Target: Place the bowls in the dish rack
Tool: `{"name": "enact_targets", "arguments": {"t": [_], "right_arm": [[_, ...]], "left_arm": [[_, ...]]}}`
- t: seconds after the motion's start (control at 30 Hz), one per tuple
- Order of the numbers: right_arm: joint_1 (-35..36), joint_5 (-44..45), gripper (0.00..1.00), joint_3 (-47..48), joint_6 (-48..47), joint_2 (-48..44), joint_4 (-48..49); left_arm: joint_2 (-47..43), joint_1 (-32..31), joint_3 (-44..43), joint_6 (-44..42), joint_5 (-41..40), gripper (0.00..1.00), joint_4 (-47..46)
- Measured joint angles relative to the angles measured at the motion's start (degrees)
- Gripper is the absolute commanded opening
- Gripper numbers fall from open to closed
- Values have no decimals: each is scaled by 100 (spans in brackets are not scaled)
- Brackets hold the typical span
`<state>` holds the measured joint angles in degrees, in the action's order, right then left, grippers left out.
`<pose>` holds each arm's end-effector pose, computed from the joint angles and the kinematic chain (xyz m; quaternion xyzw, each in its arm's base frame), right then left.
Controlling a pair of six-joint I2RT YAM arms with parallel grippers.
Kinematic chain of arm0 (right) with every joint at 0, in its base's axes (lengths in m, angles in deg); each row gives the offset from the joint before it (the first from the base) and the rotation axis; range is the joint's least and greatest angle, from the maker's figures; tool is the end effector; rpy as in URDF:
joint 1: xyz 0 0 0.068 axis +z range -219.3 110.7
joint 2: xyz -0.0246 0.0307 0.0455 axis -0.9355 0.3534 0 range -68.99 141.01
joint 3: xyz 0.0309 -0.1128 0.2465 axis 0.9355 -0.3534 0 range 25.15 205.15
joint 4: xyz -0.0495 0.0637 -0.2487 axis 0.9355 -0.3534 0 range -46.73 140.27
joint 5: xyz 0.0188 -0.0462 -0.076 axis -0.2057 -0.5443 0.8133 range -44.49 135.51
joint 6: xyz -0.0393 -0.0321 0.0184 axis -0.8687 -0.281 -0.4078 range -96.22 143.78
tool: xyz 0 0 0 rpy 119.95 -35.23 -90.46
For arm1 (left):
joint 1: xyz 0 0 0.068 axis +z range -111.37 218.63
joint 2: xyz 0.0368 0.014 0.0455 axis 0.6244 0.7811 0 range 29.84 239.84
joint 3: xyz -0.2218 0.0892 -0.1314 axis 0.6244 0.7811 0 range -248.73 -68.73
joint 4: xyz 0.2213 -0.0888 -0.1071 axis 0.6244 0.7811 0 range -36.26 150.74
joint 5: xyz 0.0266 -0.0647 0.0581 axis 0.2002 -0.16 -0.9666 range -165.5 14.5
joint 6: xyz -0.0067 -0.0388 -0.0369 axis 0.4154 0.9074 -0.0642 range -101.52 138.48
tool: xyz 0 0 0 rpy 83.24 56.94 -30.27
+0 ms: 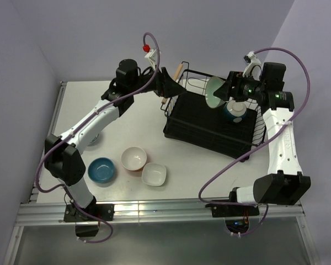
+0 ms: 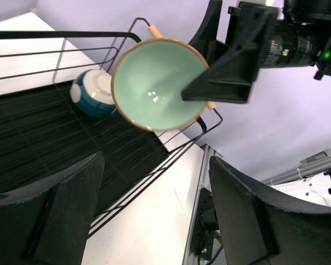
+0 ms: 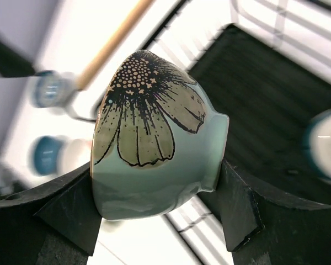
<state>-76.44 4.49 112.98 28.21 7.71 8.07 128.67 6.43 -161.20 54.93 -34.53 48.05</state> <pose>0.2754 -0.0109 0.4245 -0.0893 0.8287 0.2941 0.4677 0.3357 -0.2391 0.4056 0.2212 0.6749 -0.5769 0.4035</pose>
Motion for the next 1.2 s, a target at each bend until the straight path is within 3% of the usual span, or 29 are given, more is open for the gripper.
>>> {"name": "enact_targets", "arguments": {"t": [0.43,0.77,1.2], "right_arm": [[538,2020,0,372,-1405,957,-173],[1305,3477,0,520,-1663,1873,24],[1652,5156,0,636,-1823,2796,391]], "left_arm": [[-802,861,426,-299,-39,84,564],[-1281,1191,752,-802,-385,86,1276],[-1587,1351,1097,-964,-501,85,1467]]}}
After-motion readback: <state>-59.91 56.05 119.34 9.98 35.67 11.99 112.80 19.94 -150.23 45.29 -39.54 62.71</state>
